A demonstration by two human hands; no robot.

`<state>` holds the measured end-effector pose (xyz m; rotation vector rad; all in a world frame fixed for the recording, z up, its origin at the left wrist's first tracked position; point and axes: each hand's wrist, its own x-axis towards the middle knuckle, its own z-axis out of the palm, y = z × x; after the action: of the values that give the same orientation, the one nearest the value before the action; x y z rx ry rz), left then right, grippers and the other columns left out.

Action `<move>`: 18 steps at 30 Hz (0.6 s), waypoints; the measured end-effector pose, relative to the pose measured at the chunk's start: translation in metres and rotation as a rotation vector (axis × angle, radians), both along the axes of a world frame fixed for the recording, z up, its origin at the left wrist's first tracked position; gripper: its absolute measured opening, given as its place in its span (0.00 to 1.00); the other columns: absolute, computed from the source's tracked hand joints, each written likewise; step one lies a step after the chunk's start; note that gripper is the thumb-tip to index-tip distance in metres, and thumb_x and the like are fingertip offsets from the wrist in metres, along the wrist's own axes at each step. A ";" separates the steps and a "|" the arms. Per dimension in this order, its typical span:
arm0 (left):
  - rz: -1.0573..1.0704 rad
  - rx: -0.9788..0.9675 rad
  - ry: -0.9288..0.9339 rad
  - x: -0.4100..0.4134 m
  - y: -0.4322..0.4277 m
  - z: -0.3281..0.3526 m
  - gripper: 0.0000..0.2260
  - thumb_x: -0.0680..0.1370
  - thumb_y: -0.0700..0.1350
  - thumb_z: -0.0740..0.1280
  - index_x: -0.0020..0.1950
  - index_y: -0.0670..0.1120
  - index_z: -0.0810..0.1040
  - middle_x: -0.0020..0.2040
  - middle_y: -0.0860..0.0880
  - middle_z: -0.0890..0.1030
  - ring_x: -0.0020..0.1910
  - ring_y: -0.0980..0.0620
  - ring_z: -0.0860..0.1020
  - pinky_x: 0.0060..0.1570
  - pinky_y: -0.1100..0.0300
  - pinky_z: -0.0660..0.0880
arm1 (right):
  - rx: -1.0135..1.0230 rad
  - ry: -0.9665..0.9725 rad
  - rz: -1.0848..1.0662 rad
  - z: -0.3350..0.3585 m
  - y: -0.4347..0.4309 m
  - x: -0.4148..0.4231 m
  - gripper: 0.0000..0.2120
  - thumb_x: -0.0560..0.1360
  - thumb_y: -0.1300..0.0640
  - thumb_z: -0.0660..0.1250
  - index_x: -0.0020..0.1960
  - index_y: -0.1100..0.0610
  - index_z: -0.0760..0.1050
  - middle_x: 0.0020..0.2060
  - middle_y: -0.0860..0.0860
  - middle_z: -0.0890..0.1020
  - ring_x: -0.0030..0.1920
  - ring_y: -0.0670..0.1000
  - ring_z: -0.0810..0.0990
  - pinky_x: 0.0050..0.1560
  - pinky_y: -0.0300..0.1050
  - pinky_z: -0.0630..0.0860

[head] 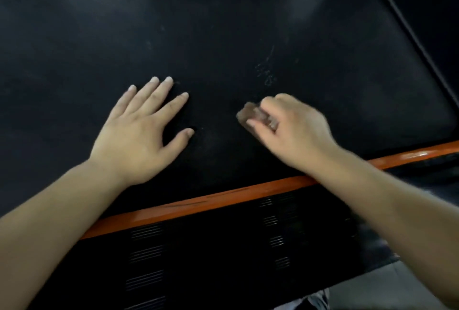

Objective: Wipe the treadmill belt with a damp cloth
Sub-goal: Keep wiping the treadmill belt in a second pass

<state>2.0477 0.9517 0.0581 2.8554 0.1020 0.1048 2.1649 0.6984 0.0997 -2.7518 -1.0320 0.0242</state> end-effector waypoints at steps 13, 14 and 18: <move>-0.057 0.024 0.023 -0.007 0.008 0.000 0.32 0.81 0.63 0.48 0.81 0.49 0.62 0.83 0.44 0.56 0.83 0.46 0.50 0.80 0.45 0.45 | -0.096 0.041 -0.279 0.018 -0.005 0.003 0.13 0.79 0.43 0.62 0.43 0.49 0.65 0.40 0.48 0.72 0.42 0.58 0.78 0.37 0.45 0.64; -0.054 0.014 0.014 -0.009 0.010 0.000 0.32 0.81 0.63 0.48 0.81 0.49 0.63 0.83 0.44 0.56 0.82 0.45 0.50 0.80 0.45 0.46 | -0.080 0.025 -0.411 0.017 -0.009 0.002 0.12 0.79 0.44 0.61 0.44 0.51 0.66 0.41 0.51 0.73 0.44 0.61 0.78 0.37 0.46 0.63; -0.059 -0.011 0.018 -0.017 0.015 0.002 0.32 0.81 0.63 0.49 0.81 0.50 0.63 0.83 0.44 0.57 0.82 0.46 0.51 0.81 0.45 0.46 | -0.078 0.018 -0.393 0.003 0.024 -0.046 0.11 0.80 0.44 0.61 0.49 0.52 0.68 0.44 0.55 0.77 0.41 0.60 0.76 0.38 0.46 0.63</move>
<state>2.0305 0.9666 0.0597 2.8462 0.0223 0.0662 2.1187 0.7229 0.1023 -2.9673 -0.4806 0.0300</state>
